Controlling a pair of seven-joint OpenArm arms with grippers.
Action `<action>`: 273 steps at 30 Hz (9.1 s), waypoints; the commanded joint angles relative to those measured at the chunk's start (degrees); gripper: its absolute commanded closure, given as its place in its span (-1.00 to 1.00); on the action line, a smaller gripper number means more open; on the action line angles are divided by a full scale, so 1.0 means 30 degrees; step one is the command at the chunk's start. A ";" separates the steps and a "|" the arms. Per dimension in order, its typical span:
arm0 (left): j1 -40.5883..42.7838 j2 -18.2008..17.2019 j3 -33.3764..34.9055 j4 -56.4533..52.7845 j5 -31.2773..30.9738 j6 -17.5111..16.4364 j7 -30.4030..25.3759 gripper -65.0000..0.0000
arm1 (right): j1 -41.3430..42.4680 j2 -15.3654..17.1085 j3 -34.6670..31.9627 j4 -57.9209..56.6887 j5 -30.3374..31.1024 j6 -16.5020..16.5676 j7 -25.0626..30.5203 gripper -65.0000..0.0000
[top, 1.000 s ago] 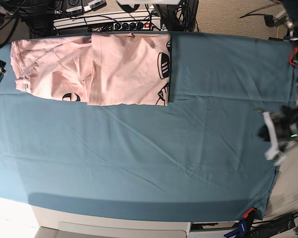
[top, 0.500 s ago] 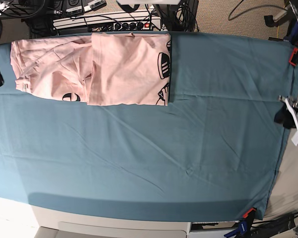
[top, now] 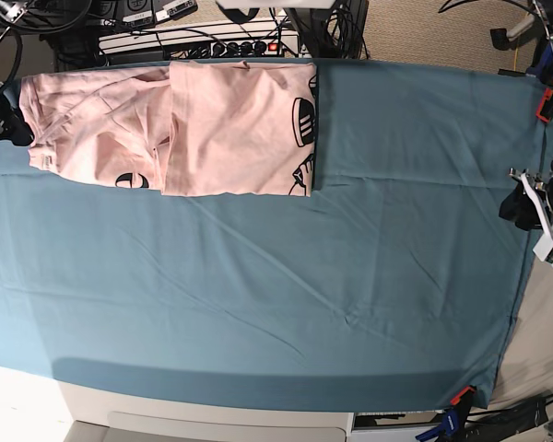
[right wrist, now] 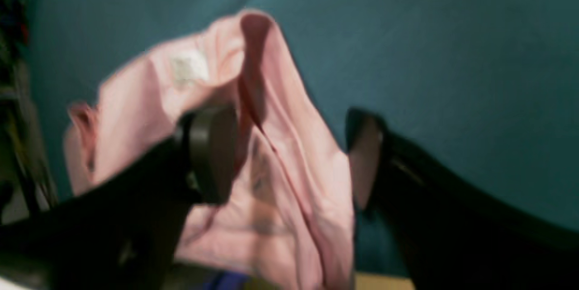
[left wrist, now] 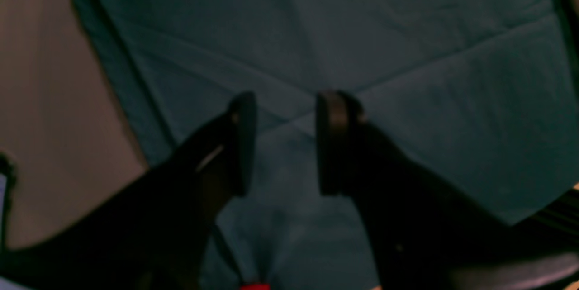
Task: Fold the T-shirt properly
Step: 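Grasp the collar end of the pink shirt with the right gripper, then fold the collar end over the shirt with the right gripper, then open the right gripper and grasp the shirt's side edge, then move the left gripper to the shirt and grasp its opposite edge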
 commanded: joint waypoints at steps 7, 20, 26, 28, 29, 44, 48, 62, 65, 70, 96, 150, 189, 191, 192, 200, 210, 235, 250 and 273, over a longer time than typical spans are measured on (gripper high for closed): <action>-0.0262 -0.0466 -0.0197 0.0277 -0.0780 -0.0539 -0.0401 0.27 | 0.0095 -0.0393 -0.1086 0.0226 -0.0124 0.0012 -0.0277 -0.18; -0.0262 -0.0474 -0.0197 0.0277 -0.0772 -0.0539 -0.0401 0.27 | 0.0087 -0.1260 -0.1086 0.0226 0.2616 0.0012 -0.0478 -0.18; -0.0262 -0.0474 -0.0197 0.0277 -0.0772 -0.0539 -0.0401 0.27 | 0.0036 -0.1253 -0.1086 0.0226 0.3315 0.0012 -0.0478 -0.18; -0.0262 -0.0474 -0.0197 0.0277 -0.0772 -0.0539 -0.0401 0.27 | 0.0036 -0.1260 -0.1086 0.0226 0.3577 0.0012 -0.0478 -0.18; -0.0262 -0.0474 -0.0197 0.0277 -0.0772 -0.0532 -0.0401 0.27 | 0.0036 -0.1260 -0.1086 0.0226 0.3796 0.0012 -0.0478 -0.18; -0.0262 -0.0474 -0.0197 0.0277 -0.0772 -0.0539 -0.0408 0.27 | -0.0175 -0.1260 -0.1086 0.0226 0.5217 0.0012 -0.0478 0.70; -0.0270 -0.0488 -0.0197 0.0277 -0.0743 -0.0539 -0.0408 0.27 | -0.0182 -0.1253 -0.1086 0.0255 0.5693 0.0012 -0.0478 1.00; -0.0597 -0.2390 -0.0197 0.0270 -0.0117 -0.0474 -0.0634 0.27 | -0.4415 -0.4524 -0.1086 1.2473 0.5693 0.0012 -0.0478 1.00; -0.0699 -0.2943 -0.0197 0.0270 -0.0109 -0.0306 -0.0714 0.27 | -0.5399 -0.6426 -0.1086 1.6852 0.5693 0.0012 -0.0478 1.00; -0.0685 -0.3126 -0.0197 0.0270 0.0386 -0.0189 -0.0721 0.27 | -0.6339 -0.9719 -0.1093 2.3154 0.5693 0.0012 -0.0478 1.00; -0.3177 -0.5763 -0.0197 0.0270 0.2317 0.0539 -0.2295 0.27 | -0.5297 -1.4870 -1.0848 2.6359 -0.8014 0.0012 0.4080 1.00; -0.2594 -0.5523 -0.0197 0.0160 0.1348 0.1166 -0.1515 0.27 | -0.4816 -1.4542 -0.0903 3.0891 -0.3111 0.0012 0.2106 1.00; 0.1326 -0.5326 -0.0197 0.0160 0.0102 0.0459 -0.0546 0.27 | 0.5144 -0.5552 -0.8371 0.4138 0.5693 0.0012 -0.0478 0.00; 0.1326 -0.5326 -0.0197 0.0160 0.0153 0.0459 -0.0554 0.27 | 0.5166 -0.5544 -0.9340 0.4138 0.5693 0.0012 -0.0478 0.00; 0.1326 -0.5326 -0.0197 0.0160 0.0153 0.0459 -0.0546 0.27 | 0.5166 -0.5544 -0.9668 0.4138 0.5693 0.0012 -0.0478 0.00; 0.1326 -0.5326 -0.0197 0.0160 0.0153 0.0459 -0.0554 0.27 | 0.5129 -0.5544 -0.9945 0.4138 0.5693 0.0012 -0.0478 0.00; 0.1319 -0.5326 -0.0197 0.0160 0.0153 0.0459 -0.0561 0.27 | 0.5129 -0.5544 -0.9908 0.5195 0.5693 -0.0117 -0.0478 0.00; 0.1326 -0.5333 -0.0197 0.0160 0.0437 0.0459 -0.0561 0.27 | 0.4583 -0.6965 -0.9923 0.6411 0.5693 -0.0204 -0.0478 0.00; 0.1326 -0.5333 -0.0197 0.0160 0.0379 0.0466 -0.0568 0.27 | 0.2164 -0.6972 -0.9923 1.0579 0.5693 -0.0175 -0.0478 0.22; 0.7482 -0.5537 -0.0189 -0.3308 -1.1034 -0.1683 0.3254 -0.02 | 0.2208 -0.7140 -0.9908 1.0630 0.5693 0.0012 -0.0478 0.80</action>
